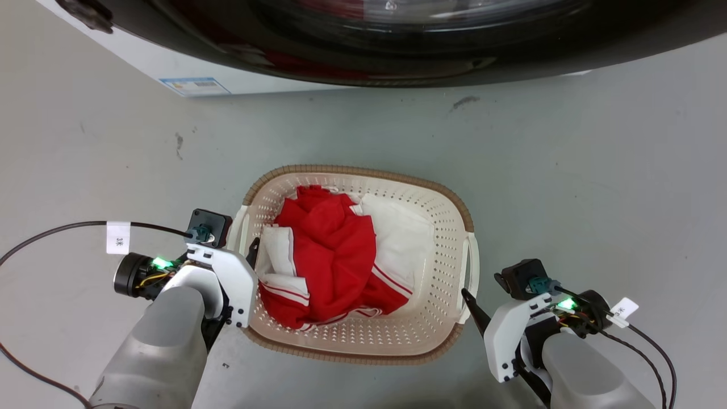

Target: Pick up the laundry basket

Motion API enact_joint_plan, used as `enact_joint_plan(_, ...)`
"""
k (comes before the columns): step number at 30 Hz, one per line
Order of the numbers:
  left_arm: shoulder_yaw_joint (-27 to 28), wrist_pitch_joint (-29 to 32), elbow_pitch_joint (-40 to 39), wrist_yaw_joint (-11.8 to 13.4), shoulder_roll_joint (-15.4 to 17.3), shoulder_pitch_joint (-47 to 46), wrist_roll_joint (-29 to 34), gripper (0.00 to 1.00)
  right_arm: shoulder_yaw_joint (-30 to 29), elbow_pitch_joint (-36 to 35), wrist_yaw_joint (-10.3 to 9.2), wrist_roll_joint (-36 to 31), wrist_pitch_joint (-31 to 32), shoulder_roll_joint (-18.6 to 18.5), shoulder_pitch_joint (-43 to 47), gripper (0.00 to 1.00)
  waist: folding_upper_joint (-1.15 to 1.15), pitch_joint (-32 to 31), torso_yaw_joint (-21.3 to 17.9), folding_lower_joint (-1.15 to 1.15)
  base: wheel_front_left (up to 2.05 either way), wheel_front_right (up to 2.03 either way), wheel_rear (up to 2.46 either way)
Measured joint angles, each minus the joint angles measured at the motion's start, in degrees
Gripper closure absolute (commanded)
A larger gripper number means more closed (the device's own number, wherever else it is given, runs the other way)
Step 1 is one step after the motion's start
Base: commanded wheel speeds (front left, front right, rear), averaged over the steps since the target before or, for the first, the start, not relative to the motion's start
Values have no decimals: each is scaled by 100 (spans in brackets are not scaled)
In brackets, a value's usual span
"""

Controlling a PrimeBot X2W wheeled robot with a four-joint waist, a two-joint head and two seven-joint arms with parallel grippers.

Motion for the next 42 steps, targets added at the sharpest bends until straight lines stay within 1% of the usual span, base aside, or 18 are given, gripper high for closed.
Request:
enact_joint_plan(11, -547, 234, 60, 0, 92, -199, -457, 0, 686, 51, -1, 760, 311, -1, -209, 0, 0, 421, -33, 0, 0, 0, 0)
enact_joint_plan(16, -772, 302, 70, 0, 145, -253, -620, 0, 893, 110, -1, 946, 338, -1, -325, 0, 0, 568, -37, 0, 0, 0, 0)
enact_joint_plan(27, -1212, 431, 71, 0, 148, -350, -1011, 0, 1229, 248, -1, 1296, 360, -1, -447, 0, 0, 777, -3, 0, 0, 0, 0)
enact_joint_plan(28, -1266, 497, 69, 0, 142, -352, -1061, 36, 1262, 246, -1, 1329, 364, -1, -469, 24, 0, 790, -2, 0, 0, 0, 0)
enact_joint_plan(29, -1311, 525, 62, 0, 142, -352, -1100, 100, 1295, 240, -1, 1372, 390, -1, -487, 83, 0, 802, -2, 0, 0, 0, 0)
enact_joint_plan(30, -1354, 538, 51, 0, 145, -354, -1125, 100, 1326, 236, -1, 1421, 404, -1, -494, 100, 0, 813, -2, 0, 0, 0, 0)
enact_joint_plan(36, -1617, 710, -16, 1, 201, -366, -1410, 100, 1464, 266, -1, 1607, 396, 0, -542, 100, 0, 801, -4, 0, 0, 0, 0)
enact_joint_plan(42, -1841, 797, -59, 2, 224, -246, -1711, 100, 1641, 307, -1, 1768, 397, -2, -541, 100, 0, 559, -3, 0, 0, 0, 0)
